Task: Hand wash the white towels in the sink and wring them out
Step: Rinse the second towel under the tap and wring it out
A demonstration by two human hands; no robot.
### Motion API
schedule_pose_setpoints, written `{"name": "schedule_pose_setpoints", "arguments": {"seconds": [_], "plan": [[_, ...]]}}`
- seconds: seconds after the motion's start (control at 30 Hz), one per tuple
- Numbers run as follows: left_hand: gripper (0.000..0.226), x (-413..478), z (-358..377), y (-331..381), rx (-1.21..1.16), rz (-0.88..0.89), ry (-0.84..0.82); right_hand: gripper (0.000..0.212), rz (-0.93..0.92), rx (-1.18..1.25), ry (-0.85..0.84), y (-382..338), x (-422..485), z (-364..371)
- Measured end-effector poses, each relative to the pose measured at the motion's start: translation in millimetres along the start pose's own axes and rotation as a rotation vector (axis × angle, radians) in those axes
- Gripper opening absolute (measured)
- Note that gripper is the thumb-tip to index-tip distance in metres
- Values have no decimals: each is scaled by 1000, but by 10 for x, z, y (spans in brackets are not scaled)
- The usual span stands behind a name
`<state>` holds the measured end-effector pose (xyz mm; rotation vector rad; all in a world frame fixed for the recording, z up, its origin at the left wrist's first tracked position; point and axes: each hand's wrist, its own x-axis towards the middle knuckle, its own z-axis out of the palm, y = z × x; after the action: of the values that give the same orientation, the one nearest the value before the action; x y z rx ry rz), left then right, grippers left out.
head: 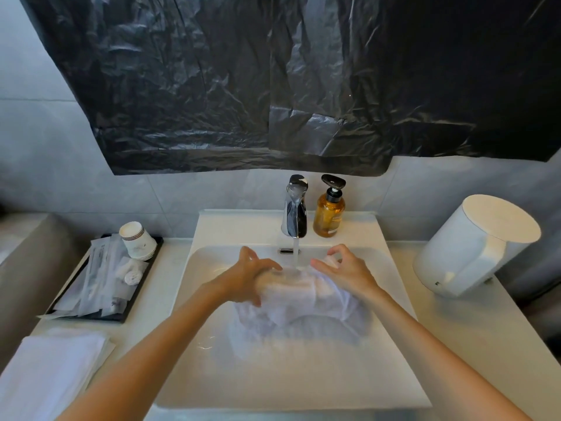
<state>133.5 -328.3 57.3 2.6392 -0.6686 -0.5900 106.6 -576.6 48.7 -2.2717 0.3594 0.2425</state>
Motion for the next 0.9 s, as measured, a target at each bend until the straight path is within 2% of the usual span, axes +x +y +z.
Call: {"name": "schedule_pose_setpoints", "arguments": {"seconds": [0.1, 0.2, 0.3, 0.33, 0.4, 0.43, 0.53, 0.63, 0.7, 0.77, 0.9], "plan": [[59, -49, 3, -46, 40, 60, 115, 85, -139, -152, -223, 8, -66, -73], [37, -135, -88, -37, 118, 43, 183, 77, -253, -365, -411, 10, -167, -154], [32, -234, -197, 64, 247, -101, 189, 44, -404, -485, -301, -44, -231, -171], [32, -274, -234, 100, 197, -145, 199, 34, -452, -508, -240, -48, -236, -190], [29, -350, -298, 167, -75, -198, 258, 27, -486, -523, -130, -49, -242, -246], [27, -377, -305, 192, -256, -209, 296, 26, -472, -449, -101, -72, -259, -284], [15, -385, -271, 275, -766, -226, 378, 20, -353, -13, -75, -218, -336, -306], [10, -330, -113, 379, -1103, -292, 400, 20, -126, 324, -160, -310, -436, -195], [9, -290, 1, 423, -1258, -349, 374, 23, 5, 458, -151, -296, -463, -70], [16, -286, 51, 493, -1356, -398, 278, 24, 63, 527, -90, -274, -451, 64], [17, -201, 115, 584, -1339, -336, 163, 14, 2, 584, 38, -276, -362, 301]]}}
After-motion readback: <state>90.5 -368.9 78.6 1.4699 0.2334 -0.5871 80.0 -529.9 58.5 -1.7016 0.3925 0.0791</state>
